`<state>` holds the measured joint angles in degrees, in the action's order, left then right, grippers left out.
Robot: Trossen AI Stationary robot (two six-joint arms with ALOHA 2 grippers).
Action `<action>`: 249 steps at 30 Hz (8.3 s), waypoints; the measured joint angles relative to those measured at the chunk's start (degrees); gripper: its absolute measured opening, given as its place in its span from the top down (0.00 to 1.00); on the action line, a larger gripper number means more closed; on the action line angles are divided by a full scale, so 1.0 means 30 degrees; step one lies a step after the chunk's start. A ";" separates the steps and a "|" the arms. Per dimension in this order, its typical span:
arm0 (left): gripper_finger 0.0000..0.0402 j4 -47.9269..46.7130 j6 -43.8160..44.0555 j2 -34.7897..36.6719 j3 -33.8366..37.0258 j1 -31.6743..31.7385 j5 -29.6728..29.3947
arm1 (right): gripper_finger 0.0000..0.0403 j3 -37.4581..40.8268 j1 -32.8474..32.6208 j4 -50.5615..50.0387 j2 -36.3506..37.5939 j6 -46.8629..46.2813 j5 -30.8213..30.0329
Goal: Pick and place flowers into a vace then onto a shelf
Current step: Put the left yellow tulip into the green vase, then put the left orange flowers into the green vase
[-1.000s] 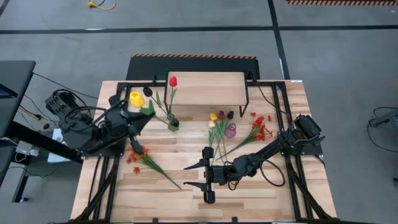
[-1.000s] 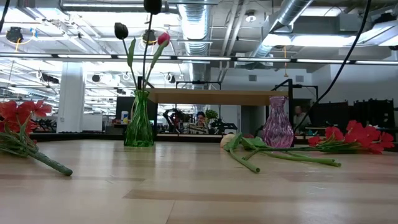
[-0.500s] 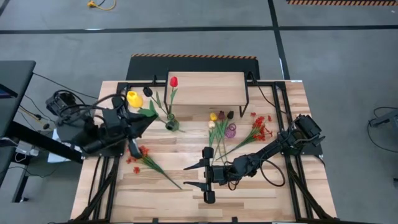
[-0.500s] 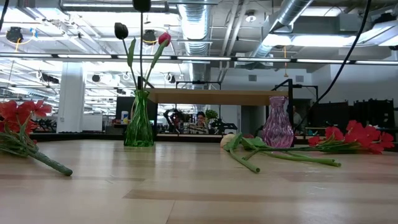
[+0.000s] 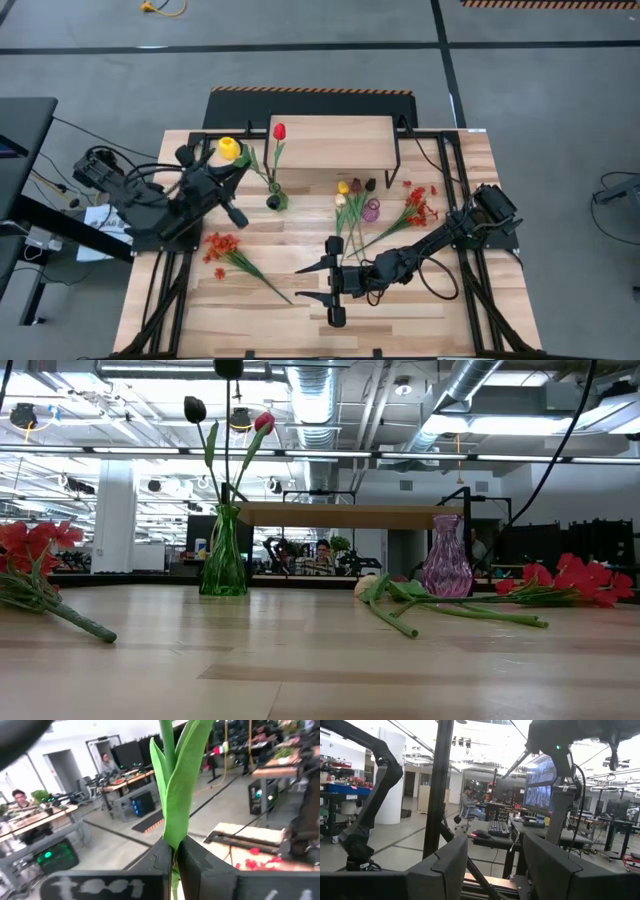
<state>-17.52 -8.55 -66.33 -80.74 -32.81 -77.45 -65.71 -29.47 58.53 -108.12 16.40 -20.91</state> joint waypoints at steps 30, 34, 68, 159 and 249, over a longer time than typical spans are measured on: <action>1.00 0.5483 0.2554 0.5993 1.1142 0.2737 0.2700 | 0.56 -0.0007 0.0372 -0.0506 0.0000 -0.0503 0.0001; 1.00 0.5390 0.2623 0.5977 1.1361 0.3036 0.2908 | 0.56 -0.0007 0.0372 -0.0509 0.0000 -0.0503 0.0007; 0.91 0.0897 0.7640 0.5817 1.1361 0.5067 0.6229 | 0.56 -0.0007 0.0372 -0.0498 0.0000 -0.0495 0.0007; 0.45 -0.4931 0.7261 0.6371 0.7544 -0.0929 1.4105 | 0.70 -1.1701 0.2800 -1.9688 -0.9928 -1.0332 0.3087; 0.45 -0.5041 0.6306 0.4612 0.7551 -0.0907 1.3504 | 0.61 -1.3742 0.4007 -2.3335 -1.2006 -1.1284 0.4050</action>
<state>-32.64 10.37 -52.50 -58.08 -35.53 -36.94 -106.94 -17.45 -11.47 -144.13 -17.45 -8.76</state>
